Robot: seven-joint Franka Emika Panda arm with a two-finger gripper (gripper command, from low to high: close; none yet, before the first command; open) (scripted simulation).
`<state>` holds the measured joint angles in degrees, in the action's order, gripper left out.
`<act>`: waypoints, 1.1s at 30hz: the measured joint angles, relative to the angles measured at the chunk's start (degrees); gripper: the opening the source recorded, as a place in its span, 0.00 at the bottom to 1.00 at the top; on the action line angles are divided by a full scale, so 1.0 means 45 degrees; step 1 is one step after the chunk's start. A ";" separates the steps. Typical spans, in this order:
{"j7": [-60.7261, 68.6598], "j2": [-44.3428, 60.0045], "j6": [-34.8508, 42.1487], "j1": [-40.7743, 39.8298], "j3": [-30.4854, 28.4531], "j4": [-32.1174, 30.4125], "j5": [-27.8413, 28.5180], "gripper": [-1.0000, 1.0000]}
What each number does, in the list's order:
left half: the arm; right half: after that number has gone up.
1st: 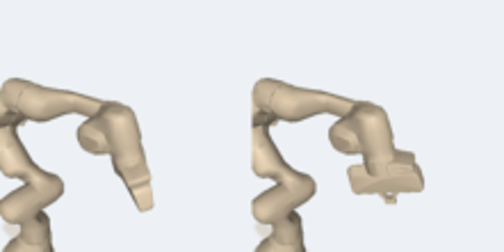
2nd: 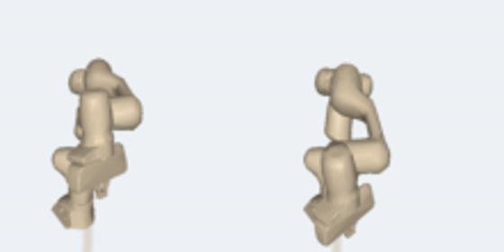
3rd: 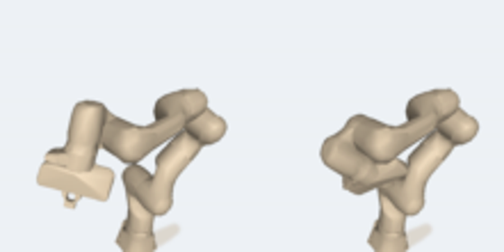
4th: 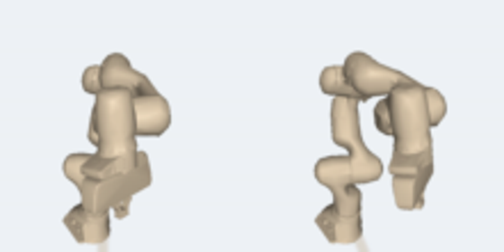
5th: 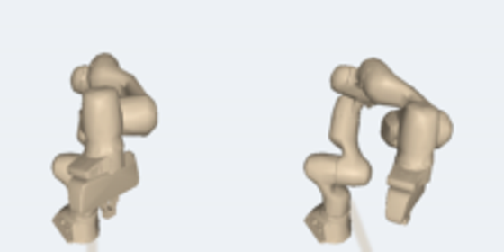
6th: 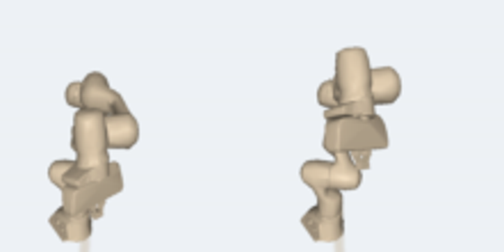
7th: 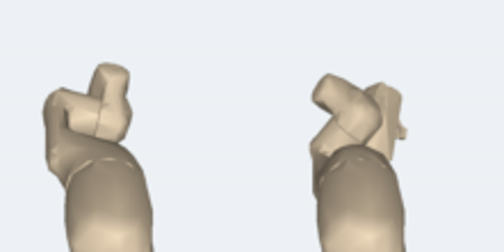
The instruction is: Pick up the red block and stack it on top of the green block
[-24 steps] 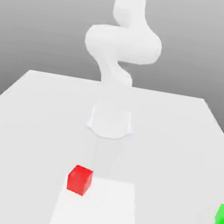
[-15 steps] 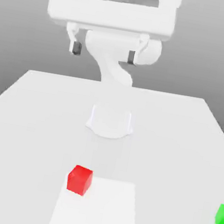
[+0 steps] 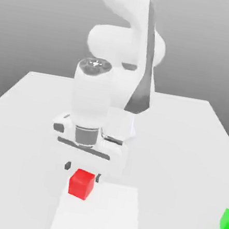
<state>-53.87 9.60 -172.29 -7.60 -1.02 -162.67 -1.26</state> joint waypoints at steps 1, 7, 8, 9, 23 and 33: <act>0.0022 0.0366 -0.0314 -0.0042 0.0048 0.0050 -0.0028 0.00; -0.0007 0.0549 -0.0476 -0.0077 0.0083 0.0076 0.0002 0.00; -0.0022 0.0411 -0.0357 -0.0076 0.0077 0.0055 0.0021 0.00; -0.0052 0.0112 -0.0100 -0.0071 0.0060 0.0012 0.0062 0.00; 0.0893 -0.1131 0.4158 0.3514 0.2101 0.2860 0.1154 0.00; 0.1701 0.1718 0.5028 0.6538 0.4250 0.6469 0.2630 0.00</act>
<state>-46.22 17.33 -149.66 21.82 18.11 -133.56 10.57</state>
